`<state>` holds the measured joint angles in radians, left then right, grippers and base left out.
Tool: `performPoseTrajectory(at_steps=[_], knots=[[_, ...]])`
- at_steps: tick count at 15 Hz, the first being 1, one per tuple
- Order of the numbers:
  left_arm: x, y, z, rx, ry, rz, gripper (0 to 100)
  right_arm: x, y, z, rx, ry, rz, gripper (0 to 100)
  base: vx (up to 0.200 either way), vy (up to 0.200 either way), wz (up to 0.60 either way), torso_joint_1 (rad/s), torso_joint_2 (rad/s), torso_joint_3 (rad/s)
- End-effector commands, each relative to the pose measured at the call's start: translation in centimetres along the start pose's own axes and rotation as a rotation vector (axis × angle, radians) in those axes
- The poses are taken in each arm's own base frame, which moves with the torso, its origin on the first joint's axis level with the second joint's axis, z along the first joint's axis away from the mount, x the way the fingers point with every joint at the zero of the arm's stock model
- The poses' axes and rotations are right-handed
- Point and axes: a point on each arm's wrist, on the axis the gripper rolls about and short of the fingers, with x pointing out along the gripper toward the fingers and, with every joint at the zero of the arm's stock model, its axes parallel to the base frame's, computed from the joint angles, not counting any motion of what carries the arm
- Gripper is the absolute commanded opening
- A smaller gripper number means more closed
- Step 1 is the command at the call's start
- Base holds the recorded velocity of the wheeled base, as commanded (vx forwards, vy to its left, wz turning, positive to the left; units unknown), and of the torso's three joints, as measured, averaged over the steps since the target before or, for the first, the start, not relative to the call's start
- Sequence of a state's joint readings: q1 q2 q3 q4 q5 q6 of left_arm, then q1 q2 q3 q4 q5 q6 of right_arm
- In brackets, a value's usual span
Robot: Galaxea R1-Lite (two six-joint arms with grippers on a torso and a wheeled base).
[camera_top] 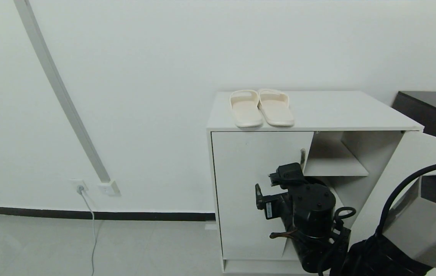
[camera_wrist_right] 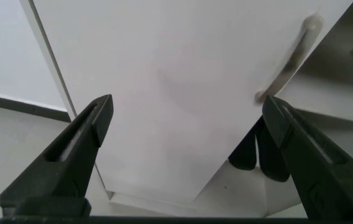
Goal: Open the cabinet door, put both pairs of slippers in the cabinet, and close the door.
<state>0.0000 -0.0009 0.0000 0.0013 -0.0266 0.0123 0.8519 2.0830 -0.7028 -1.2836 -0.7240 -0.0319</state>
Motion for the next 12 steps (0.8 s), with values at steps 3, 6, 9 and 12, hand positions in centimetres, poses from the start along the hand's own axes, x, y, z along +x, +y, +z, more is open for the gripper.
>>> performPoseTrajectory(at_steps=[3, 6, 9, 12], knots=[[0.0, 0.0, 0.0, 0.0, 0.001, 0.001, 0, 0.0, -0.1, -0.1, 0.0, 0.0, -0.001, 100, 0.0, 0.0, 0.0, 0.19, -0.51, -0.317], [0.0, 0.0, 0.0, 0.0, 0.001, -0.001, 0, -0.1, -0.1, -0.1, -0.003, 0.004, 0.0, 100, 0.0, 0.0, 0.0, 0.211, -0.53, -0.316], [0.0, 0.0, 0.0, 0.0, 0.001, 0.002, 0, 0.0, 0.0, -0.4, -0.008, 0.008, 0.003, 100, 0.0, 0.0, 0.0, 0.232, -0.56, -0.321], [0.0, 0.0, 0.0, 0.001, 0.001, 0.001, 0, 0.2, 0.2, -1.0, -0.018, 0.022, 0.003, 100, 0.0, 0.0, 0.0, 0.248, -0.58, -0.326]])
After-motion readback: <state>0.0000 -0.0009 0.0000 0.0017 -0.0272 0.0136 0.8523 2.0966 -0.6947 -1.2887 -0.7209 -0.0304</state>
